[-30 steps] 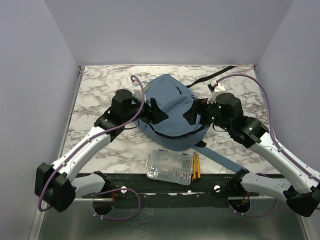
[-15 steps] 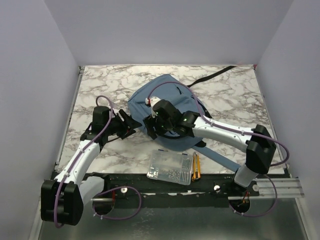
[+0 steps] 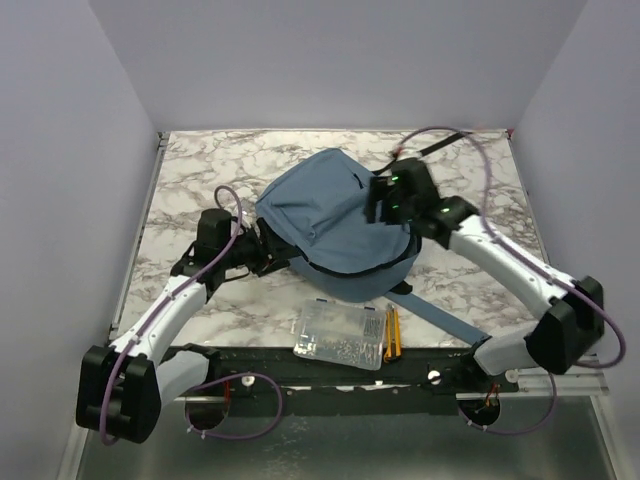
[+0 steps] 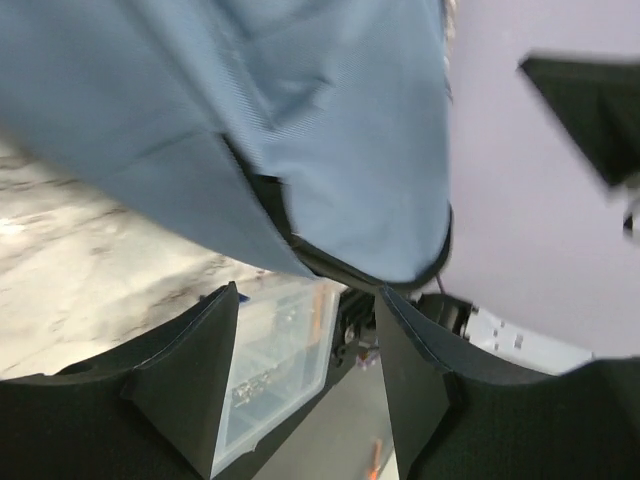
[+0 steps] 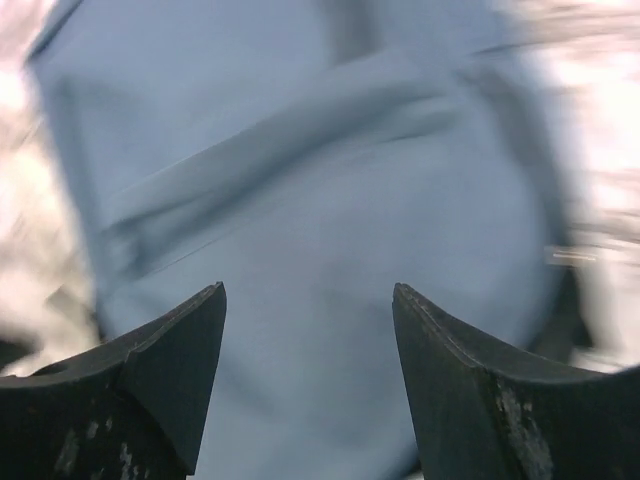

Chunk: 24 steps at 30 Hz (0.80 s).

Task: Pack the student bag
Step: Place the book in the student bag, then zip the student bag at the center of the board.

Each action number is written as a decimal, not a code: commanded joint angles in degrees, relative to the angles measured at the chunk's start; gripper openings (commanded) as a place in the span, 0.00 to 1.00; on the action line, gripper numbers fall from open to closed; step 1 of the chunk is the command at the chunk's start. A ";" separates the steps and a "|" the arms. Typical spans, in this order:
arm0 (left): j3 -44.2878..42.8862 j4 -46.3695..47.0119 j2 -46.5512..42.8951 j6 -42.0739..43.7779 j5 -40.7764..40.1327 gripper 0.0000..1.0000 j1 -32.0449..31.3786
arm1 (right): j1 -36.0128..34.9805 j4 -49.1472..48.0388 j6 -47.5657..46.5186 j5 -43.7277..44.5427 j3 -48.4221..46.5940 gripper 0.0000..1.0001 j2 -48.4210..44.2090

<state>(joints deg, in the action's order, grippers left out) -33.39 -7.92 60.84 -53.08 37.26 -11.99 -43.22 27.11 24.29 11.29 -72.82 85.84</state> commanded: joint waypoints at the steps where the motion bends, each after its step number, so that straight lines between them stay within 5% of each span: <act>1: -4.48 3.78 -2.58 5.54 -0.77 0.59 -6.88 | 14.86 6.48 -0.84 -1.70 6.00 0.70 -8.51; 11: -13.73 3.44 0.34 8.85 -5.22 0.61 -16.78 | 20.16 12.12 -14.09 3.10 5.17 0.62 -3.72; 24: -23.42 2.72 7.65 10.28 -4.78 0.63 -22.05 | 20.12 13.35 -16.03 6.06 2.62 0.43 4.93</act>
<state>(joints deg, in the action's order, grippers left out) -54.15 -5.50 67.51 -43.99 33.47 -32.82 -22.92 39.88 9.89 14.37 -67.59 88.16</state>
